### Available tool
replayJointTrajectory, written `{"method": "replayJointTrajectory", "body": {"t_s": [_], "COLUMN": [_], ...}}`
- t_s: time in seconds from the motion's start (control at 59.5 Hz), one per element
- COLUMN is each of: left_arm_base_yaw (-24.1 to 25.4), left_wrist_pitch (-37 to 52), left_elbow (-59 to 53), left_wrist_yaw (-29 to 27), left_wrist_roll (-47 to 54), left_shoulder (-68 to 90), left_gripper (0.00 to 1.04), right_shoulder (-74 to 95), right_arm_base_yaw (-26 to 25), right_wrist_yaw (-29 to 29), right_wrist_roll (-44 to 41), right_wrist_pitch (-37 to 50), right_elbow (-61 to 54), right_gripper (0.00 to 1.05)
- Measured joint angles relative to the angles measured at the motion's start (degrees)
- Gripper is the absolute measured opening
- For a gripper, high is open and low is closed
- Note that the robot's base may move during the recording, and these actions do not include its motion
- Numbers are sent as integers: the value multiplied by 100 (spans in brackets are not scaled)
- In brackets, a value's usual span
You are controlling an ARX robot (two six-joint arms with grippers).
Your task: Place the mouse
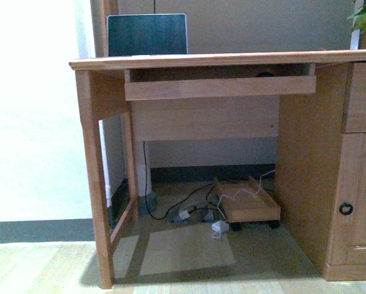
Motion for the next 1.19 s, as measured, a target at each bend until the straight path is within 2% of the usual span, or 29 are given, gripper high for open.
{"method": "replayJointTrajectory", "body": {"t_s": [1.193], "left_arm_base_yaw": [0], "left_wrist_pitch": [0], "left_elbow": [0], "left_wrist_yaw": [0], "left_wrist_roll": [2], "left_shoulder": [0], "left_gripper": [97], "right_shoulder": [0], "right_arm_base_yaw": [0], "right_wrist_yaw": [0], "right_wrist_roll": [0], "right_wrist_pitch": [0], "right_elbow": [0], "right_gripper": [97]}}
